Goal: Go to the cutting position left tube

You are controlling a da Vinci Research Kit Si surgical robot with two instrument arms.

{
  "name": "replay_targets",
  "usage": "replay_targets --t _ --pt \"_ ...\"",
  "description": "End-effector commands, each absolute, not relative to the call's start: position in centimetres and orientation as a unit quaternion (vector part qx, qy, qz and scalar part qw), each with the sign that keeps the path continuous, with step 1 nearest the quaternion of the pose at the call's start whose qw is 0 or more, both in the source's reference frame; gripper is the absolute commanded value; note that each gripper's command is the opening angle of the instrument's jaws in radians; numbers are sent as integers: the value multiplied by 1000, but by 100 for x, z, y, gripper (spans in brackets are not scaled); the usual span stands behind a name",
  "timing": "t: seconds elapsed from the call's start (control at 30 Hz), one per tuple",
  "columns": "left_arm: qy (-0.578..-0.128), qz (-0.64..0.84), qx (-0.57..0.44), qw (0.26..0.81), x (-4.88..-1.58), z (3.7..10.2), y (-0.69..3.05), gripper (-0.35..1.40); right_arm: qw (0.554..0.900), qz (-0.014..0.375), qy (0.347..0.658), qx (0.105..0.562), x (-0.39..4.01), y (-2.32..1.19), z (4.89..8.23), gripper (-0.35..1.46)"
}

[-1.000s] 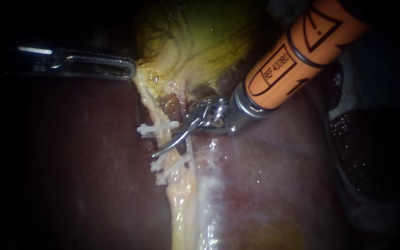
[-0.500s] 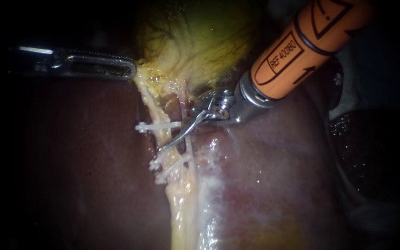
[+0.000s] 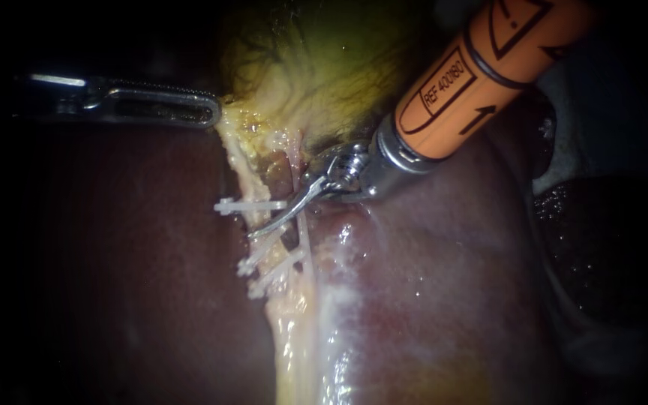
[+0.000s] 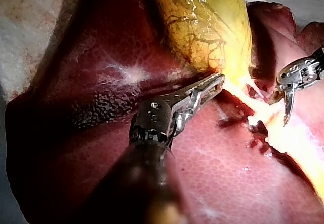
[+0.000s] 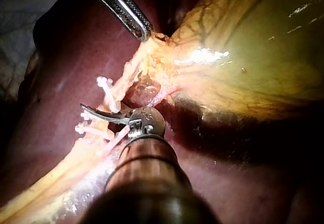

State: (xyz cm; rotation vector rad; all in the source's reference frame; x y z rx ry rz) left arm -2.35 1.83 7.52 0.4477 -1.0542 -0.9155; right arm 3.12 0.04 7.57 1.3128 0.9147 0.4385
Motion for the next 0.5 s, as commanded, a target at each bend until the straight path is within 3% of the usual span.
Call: replay_targets --t 0.03,0.27,0.5 --pt "-481 -418 204 743 -235 752 183 -35 674 196 409 583 315 1 760 53" --pt "-481 -418 204 743 -234 752 183 -35 653 208 438 582 334 -23 780 85" --pt "-481 -418 205 743 -234 751 183 -35 627 224 464 584 342 -26 784 85"
